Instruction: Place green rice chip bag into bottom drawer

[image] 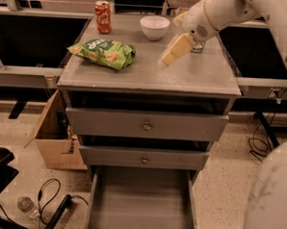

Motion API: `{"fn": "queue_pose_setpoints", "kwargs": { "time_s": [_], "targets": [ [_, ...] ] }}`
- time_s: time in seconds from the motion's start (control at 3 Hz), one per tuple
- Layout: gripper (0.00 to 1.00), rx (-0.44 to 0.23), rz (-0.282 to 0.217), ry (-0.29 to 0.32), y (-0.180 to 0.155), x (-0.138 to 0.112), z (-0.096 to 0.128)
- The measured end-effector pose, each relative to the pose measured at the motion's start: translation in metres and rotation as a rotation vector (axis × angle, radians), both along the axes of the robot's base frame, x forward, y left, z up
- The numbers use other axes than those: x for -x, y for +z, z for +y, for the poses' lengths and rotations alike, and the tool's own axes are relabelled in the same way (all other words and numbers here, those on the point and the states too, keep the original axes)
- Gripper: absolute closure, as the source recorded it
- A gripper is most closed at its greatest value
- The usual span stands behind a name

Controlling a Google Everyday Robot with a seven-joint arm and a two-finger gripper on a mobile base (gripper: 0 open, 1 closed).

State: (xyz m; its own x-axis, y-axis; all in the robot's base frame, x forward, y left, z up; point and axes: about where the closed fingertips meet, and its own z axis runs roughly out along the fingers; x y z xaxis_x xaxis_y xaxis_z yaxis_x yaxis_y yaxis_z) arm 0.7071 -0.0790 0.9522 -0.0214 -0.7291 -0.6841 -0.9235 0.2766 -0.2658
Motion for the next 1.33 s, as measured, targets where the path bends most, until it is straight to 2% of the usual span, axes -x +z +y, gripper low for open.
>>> {"fn": "queue_pose_setpoints", "kwargs": {
  "time_s": [0.33, 0.67, 1.0, 1.33],
  "targets": [
    [0.0, -0.038, 0.045, 0.087, -0.038, -0.04, 0.053],
    [0.0, -0.049, 0.108, 0.121, -0.075, -0.076, 0.114],
    [0.0, -0.019, 0.176, 0.122, -0.099, -0.09, 0.169],
    [0.0, 0.029, 0.22, 0.111, -0.112, -0.093, 0.202]
  ]
}}
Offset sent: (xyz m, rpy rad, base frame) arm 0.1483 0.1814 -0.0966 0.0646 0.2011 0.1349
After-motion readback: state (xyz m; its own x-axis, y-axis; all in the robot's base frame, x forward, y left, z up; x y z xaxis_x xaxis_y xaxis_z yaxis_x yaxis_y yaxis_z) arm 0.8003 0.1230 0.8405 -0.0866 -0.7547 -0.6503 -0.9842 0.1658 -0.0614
